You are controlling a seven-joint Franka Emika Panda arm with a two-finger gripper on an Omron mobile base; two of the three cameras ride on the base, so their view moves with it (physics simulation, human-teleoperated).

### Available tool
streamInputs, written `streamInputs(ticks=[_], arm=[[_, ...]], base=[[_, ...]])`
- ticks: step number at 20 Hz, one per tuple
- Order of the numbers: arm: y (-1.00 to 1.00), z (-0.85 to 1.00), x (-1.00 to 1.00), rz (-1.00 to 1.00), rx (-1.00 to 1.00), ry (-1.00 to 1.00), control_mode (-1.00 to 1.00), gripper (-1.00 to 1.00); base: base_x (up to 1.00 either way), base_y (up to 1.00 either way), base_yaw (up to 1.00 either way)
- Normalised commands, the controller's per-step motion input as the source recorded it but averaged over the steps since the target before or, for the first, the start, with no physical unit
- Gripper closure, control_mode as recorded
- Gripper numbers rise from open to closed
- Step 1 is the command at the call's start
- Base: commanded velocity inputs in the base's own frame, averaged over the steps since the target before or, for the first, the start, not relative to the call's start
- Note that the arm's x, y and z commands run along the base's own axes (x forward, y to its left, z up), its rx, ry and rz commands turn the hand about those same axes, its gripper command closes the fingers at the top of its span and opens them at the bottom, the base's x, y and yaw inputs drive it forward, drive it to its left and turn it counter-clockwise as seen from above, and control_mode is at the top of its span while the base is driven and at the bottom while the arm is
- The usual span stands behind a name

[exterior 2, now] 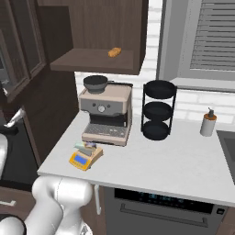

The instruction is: Pick the bar and place it on the digital scale for weighing, and close the cabinet.

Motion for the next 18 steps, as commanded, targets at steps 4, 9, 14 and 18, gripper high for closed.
streamInputs(ticks=[4,9,14,18], arm=[[-0.76,0.24,0.0,0.0,0.17,-0.18,-1.0,-1.0],[-0.83,0.27,0.04,0.0,0.19,-0.18,-1.0,-1.0],[-0.82,0.23,0.26,0.0,0.21,-0.14,-1.0,-1.0],[-0.76,0.3,0.3,0.0,0.21,-0.14,-1.0,-1.0]], base=[[0.0,0.0,0.0],[0.0,0.0,0.0],[0.0,0.0,0.0],[0.0,0.0,0.0]])
